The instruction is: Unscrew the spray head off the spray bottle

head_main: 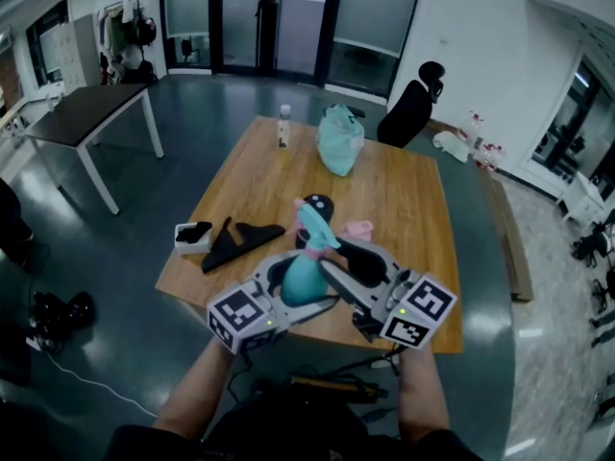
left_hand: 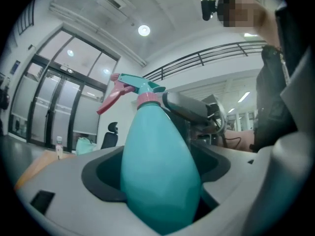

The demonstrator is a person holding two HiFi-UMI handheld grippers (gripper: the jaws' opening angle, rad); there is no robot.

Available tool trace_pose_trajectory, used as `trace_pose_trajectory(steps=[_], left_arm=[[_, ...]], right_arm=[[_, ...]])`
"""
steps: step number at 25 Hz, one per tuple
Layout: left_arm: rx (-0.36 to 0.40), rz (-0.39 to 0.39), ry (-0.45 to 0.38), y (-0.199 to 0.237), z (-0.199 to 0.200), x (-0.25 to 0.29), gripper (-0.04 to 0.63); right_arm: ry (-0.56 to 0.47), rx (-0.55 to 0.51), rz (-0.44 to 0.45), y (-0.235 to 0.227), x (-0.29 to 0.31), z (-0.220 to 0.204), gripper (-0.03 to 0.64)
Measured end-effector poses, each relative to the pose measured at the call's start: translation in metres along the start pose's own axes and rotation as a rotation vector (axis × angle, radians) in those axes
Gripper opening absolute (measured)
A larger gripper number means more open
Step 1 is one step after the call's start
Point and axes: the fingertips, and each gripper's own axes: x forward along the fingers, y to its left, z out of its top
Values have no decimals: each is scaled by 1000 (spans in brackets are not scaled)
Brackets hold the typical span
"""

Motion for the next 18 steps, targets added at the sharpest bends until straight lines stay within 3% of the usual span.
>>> trace_pose_trajectory(steps=[3,7,18], left_arm=[[8,111,8,19,-1,-1,416],[21,180,39,28,-9,0,416],[94,223,137,25,-25,6,416]], right_arm=[[-21,27,-73,-6,-1,6,169],[-3,60,-138,-7,4,2,169],[93,64,-244,-13,19,-19,169]])
